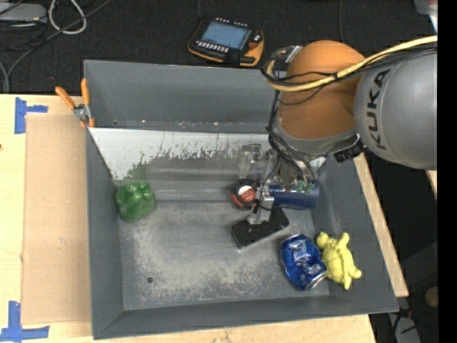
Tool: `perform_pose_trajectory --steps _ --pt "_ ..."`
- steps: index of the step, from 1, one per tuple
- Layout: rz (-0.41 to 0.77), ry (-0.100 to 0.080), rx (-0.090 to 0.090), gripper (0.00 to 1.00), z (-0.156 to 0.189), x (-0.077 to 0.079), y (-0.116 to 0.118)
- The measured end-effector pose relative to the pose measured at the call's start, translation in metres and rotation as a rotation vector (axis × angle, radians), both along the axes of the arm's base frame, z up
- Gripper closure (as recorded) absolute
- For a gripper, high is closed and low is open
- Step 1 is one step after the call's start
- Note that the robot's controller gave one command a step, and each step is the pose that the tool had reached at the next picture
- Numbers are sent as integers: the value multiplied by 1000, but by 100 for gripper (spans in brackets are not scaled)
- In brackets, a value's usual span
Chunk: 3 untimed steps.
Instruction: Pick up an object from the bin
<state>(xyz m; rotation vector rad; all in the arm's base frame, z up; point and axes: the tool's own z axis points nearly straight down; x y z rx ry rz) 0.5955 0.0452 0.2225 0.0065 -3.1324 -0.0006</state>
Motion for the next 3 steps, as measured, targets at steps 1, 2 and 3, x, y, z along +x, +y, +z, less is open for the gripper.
perform_pose_trajectory --steps 1,2,3 --pt "-2 -8 0 0 5 1 0" --pt "-44 -9 1 0 -114 0 -63" --pt "114 -14 2 0 -95 -20 -81"
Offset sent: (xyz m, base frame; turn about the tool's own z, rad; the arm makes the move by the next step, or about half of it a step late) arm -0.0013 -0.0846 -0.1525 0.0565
